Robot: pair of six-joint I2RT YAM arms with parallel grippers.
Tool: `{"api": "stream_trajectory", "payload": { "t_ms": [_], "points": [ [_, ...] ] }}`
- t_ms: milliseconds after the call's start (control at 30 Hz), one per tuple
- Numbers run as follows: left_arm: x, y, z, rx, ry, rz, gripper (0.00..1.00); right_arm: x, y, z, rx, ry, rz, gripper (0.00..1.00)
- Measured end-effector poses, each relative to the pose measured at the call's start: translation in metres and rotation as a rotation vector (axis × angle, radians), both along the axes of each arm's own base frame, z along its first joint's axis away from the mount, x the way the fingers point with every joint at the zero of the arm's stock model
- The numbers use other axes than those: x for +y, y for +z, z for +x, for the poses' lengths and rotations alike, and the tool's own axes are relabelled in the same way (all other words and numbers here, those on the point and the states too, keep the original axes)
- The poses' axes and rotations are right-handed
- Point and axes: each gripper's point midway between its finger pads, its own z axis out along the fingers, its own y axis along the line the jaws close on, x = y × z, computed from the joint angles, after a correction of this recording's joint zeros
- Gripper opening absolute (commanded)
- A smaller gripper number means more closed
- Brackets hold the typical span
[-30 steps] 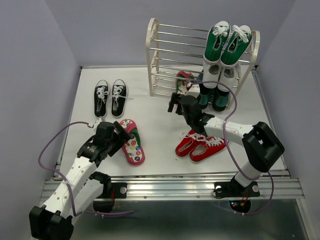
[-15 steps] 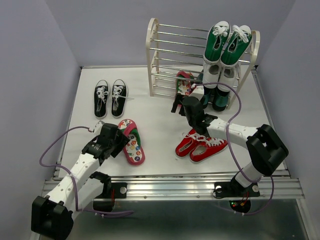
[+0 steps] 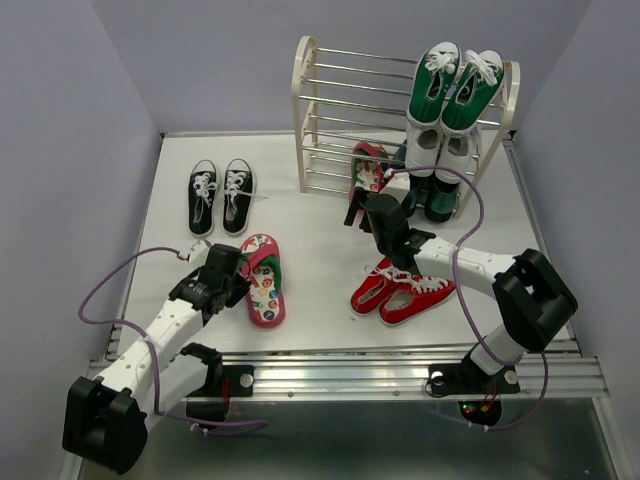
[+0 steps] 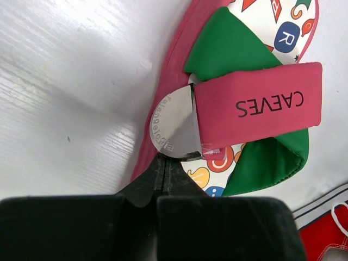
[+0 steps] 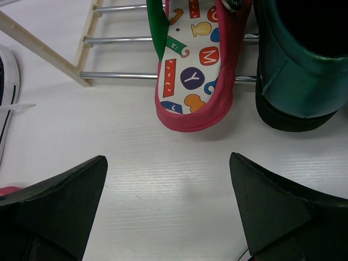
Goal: Place and organize the shoes onto the shoe shelf
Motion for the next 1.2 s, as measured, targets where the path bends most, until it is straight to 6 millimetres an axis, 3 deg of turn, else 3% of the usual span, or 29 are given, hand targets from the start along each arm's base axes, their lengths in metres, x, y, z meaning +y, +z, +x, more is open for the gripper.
{"api": "stream_trajectory", "payload": {
  "t_ms": [300, 500, 567, 733, 900, 1067, 1200],
  "points": [
    [0.001, 0.017, 0.011, -0.068, -0.091, 0.1, 0.0, -0.008, -0.001, -0.013, 0.007, 0.007, 0.01, 1.0],
    [-0.021, 0.026, 0.018, -0.141, -0.238, 0.131, 0.0, -0.015, 0.014, -0.02, -0.024, 0.007, 0.026, 1.0],
    [-0.034, 0.035, 0.02, -0.186, -0.296, 0.139, 0.0, -0.019, 0.017, -0.022, -0.032, 0.006, 0.022, 1.0],
    [-0.065, 0.077, 0.033, -0.382, -0.413, 0.136, 0.0, -0.031, 0.019, -0.031, -0.045, -0.008, 0.002, 1.0],
    [-0.08, 0.11, 0.046, -0.543, -0.469, 0.134, 0.0, -0.052, 0.023, -0.039, -0.074, -0.055, -0.032, 1.0],
    [-0.09, 0.131, 0.057, -0.651, -0.505, 0.144, 0.0, -0.065, 0.037, -0.043, -0.114, -0.093, -0.05, 1.0],
    [-0.101, 0.137, 0.065, -0.694, -0.548, 0.154, 0.0, -0.069, 0.039, -0.044, -0.121, -0.1, -0.059, 1.0]
  ]
}}
